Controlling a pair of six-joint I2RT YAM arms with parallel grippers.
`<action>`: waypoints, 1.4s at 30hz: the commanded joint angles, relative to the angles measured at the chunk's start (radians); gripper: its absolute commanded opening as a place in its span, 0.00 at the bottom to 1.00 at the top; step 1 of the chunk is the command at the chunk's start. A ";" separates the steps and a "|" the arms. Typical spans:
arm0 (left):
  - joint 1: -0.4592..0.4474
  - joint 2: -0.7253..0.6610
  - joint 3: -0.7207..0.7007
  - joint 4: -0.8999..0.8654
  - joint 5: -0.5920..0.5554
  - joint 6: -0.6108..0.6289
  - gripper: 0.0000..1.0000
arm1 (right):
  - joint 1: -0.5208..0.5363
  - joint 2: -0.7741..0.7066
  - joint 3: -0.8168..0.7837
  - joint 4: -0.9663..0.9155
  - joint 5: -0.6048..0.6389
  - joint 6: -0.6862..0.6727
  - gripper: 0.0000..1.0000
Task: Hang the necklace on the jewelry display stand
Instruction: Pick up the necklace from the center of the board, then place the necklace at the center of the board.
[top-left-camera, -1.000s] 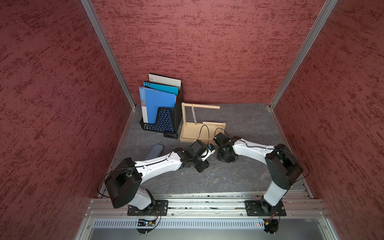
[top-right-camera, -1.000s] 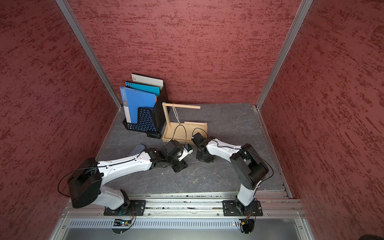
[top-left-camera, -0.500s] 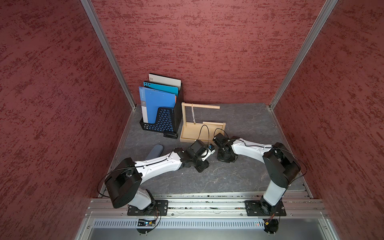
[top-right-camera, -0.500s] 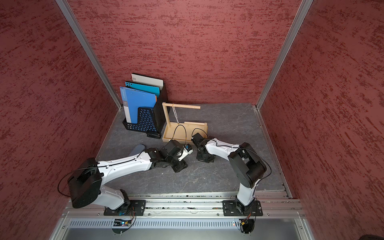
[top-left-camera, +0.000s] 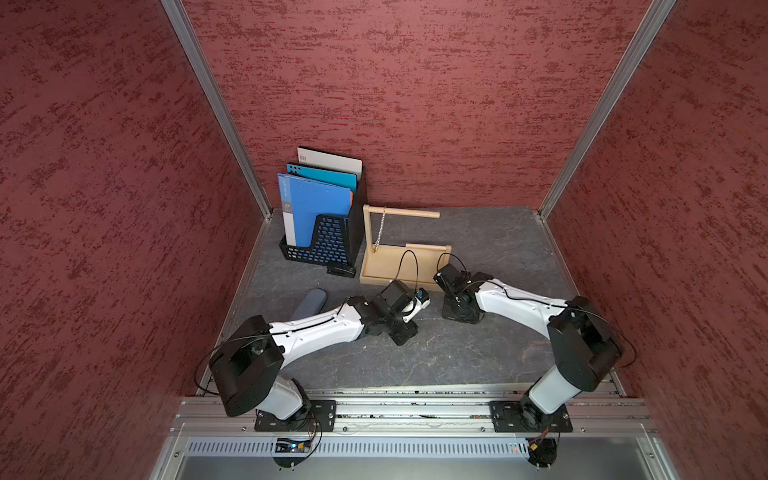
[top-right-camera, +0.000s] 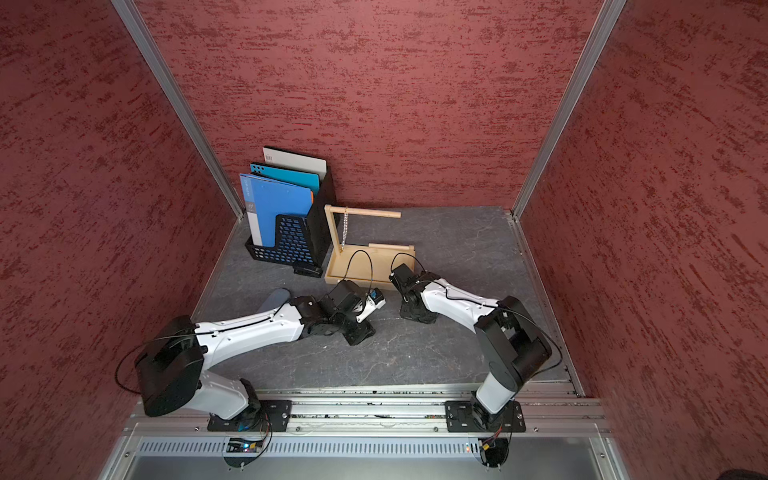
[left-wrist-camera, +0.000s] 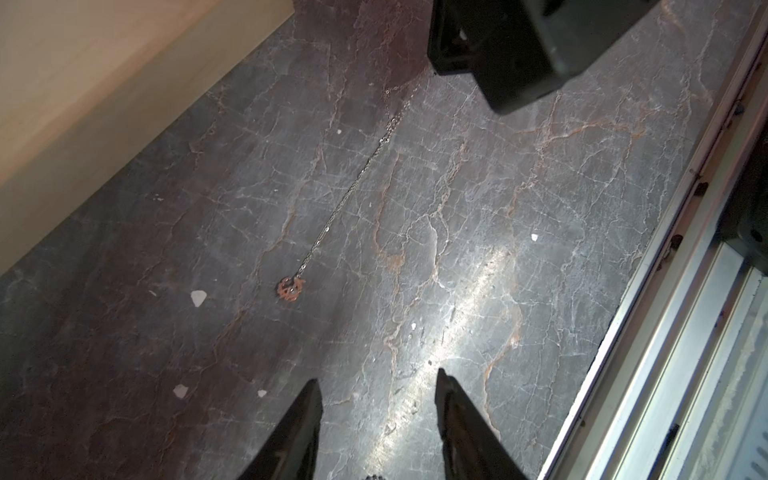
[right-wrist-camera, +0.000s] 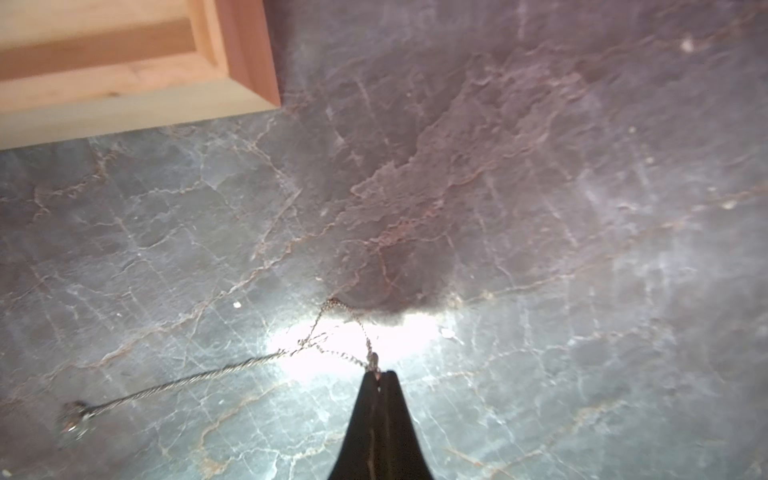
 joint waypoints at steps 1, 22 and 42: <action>-0.004 -0.026 -0.013 0.029 -0.003 -0.014 0.47 | -0.005 -0.040 0.004 -0.030 0.037 -0.010 0.00; 0.095 -0.271 -0.046 0.210 -0.063 -0.072 0.47 | -0.004 -0.285 0.237 0.012 -0.099 -0.203 0.00; 0.144 -0.237 0.068 0.255 0.056 -0.076 0.43 | 0.006 -0.368 0.277 0.212 -0.356 -0.278 0.00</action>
